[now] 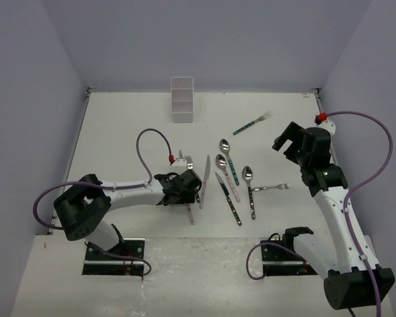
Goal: Sort the eating utensils into containers
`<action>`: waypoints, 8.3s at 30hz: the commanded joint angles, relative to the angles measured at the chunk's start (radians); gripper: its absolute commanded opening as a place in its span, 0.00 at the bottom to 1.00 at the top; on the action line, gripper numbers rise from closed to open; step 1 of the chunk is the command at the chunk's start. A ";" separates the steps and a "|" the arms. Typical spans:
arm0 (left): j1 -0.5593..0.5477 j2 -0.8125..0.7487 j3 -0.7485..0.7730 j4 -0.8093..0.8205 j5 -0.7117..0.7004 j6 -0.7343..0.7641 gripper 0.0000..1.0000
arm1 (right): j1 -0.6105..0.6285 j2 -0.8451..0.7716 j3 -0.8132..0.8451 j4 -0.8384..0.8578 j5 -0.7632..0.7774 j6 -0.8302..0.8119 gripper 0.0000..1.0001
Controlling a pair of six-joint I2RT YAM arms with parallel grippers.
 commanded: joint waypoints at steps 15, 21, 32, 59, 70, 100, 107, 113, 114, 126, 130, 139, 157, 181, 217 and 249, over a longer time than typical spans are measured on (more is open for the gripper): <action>-0.002 0.046 0.046 -0.062 -0.090 -0.111 0.00 | 0.003 -0.026 -0.029 0.045 -0.043 -0.020 0.99; 0.001 -0.049 0.199 -0.162 -0.286 -0.036 0.00 | 0.005 -0.034 -0.052 0.131 -0.161 -0.074 0.99; 0.362 -0.158 0.350 0.628 -0.092 0.794 0.00 | 0.003 -0.021 -0.110 0.303 -0.353 -0.141 0.99; 0.719 0.874 1.226 1.354 0.673 0.808 0.00 | 0.003 0.269 0.020 0.547 -0.266 -0.221 0.99; 0.717 0.980 1.266 1.384 0.653 0.841 0.00 | 0.003 0.301 0.041 0.532 -0.264 -0.232 0.99; 0.561 0.241 0.674 0.495 0.283 0.792 1.00 | 0.009 0.298 0.020 0.421 -0.119 -0.142 0.99; 0.478 0.128 0.498 0.183 0.338 0.570 1.00 | 0.008 0.380 0.089 0.371 -0.094 -0.132 0.99; 0.449 0.195 0.444 0.125 0.542 0.565 1.00 | 0.009 0.425 0.117 0.348 -0.097 -0.145 0.99; 0.441 0.206 0.451 0.111 0.544 0.565 1.00 | 0.008 0.425 0.114 0.346 -0.102 -0.140 0.99; 0.323 0.322 0.502 -0.021 0.458 0.495 1.00 | 0.009 0.437 0.103 0.328 -0.095 -0.138 0.99; 0.294 0.338 0.504 -0.021 0.475 0.483 1.00 | 0.009 0.449 0.109 0.326 -0.099 -0.140 0.99; 0.280 0.373 0.521 -0.016 0.524 0.498 0.96 | 0.009 0.473 0.117 0.315 -0.105 -0.149 0.99; 0.246 0.390 0.510 -0.171 0.375 0.375 0.63 | 0.008 0.503 0.129 0.306 -0.120 -0.157 0.99; 0.239 0.352 0.528 -0.088 0.209 0.473 0.00 | 0.009 0.503 0.132 0.306 -0.089 -0.175 0.99; 0.709 0.904 1.257 1.318 0.668 0.953 0.00 | 0.000 0.565 0.255 0.377 -0.046 -0.289 0.99; 0.443 0.113 0.527 0.362 0.380 1.000 1.00 | 0.000 0.408 0.115 0.357 -0.079 -0.243 0.99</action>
